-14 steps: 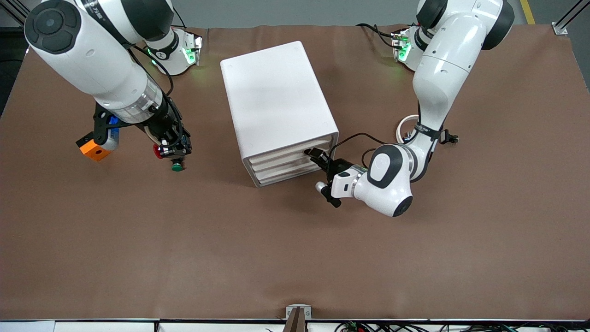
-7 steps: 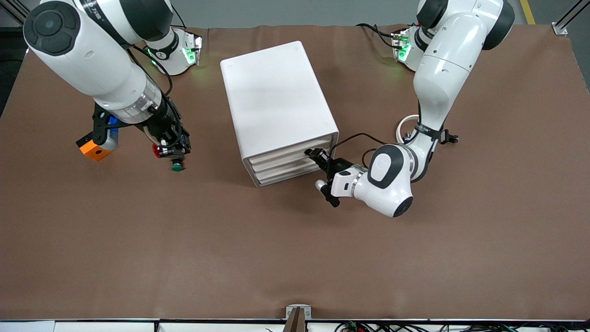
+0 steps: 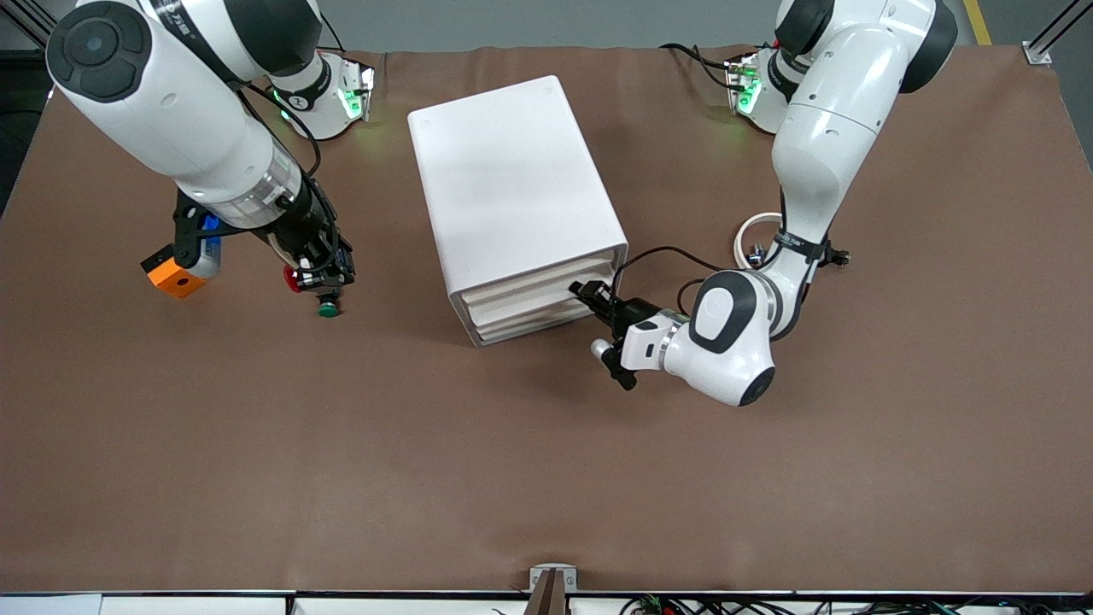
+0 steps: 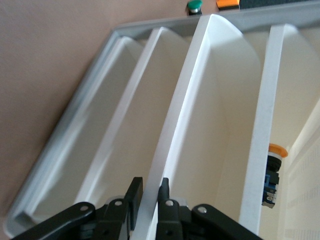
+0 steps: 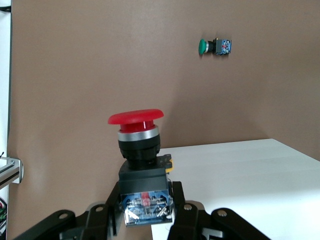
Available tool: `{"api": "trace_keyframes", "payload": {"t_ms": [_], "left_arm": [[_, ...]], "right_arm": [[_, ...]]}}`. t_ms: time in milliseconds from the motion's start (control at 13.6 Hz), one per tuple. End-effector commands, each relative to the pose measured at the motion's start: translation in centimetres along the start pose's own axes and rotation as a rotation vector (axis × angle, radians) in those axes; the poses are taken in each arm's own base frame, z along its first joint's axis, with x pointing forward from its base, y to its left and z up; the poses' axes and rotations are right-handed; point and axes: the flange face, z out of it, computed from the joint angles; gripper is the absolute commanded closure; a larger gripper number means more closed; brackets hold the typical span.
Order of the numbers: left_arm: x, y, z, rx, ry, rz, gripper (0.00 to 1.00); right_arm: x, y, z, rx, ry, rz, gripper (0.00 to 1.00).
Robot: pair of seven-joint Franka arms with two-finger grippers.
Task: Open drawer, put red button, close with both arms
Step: 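Pull the drawer open with the left gripper while the right gripper carries the button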
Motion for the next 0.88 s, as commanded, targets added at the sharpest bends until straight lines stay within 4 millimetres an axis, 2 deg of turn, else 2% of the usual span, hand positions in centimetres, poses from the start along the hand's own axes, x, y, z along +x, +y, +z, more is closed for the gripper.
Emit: {"api": "trace_keyframes", "payload": {"t_ms": [0,220,367,661,735,808], "left_arm": [[0.4,-0.2,-4.2,0.023,0.081,-0.021,1.0],[0.5,-1.2,-7.2,0.048,0.152,-0.005,1.0],[0.6,-1.9,-8.4,0.075,0.199,0.011,1.0],[0.7,-3.4,-11.4,0.138,0.309,0.02,1.0],[0.7,-3.6,-11.7,0.149,0.326,0.02,1.0],[0.7,-4.0,-12.6,0.166,0.351,0.03,1.0]], "right_arm": [[-0.3,-0.4,-0.5,0.006,0.002,-0.01,1.0],[-0.4,-0.4,-0.4,0.007,0.003,-0.01,1.0],[-1.7,-0.6,0.1,0.01,0.007,-0.024,1.0],[-2.6,-2.8,1.0,0.028,0.005,-0.017,1.0],[-3.3,-3.4,1.1,0.05,-0.002,-0.005,1.0],[-4.9,-4.0,1.3,0.07,-0.007,0.0,1.0]]}}
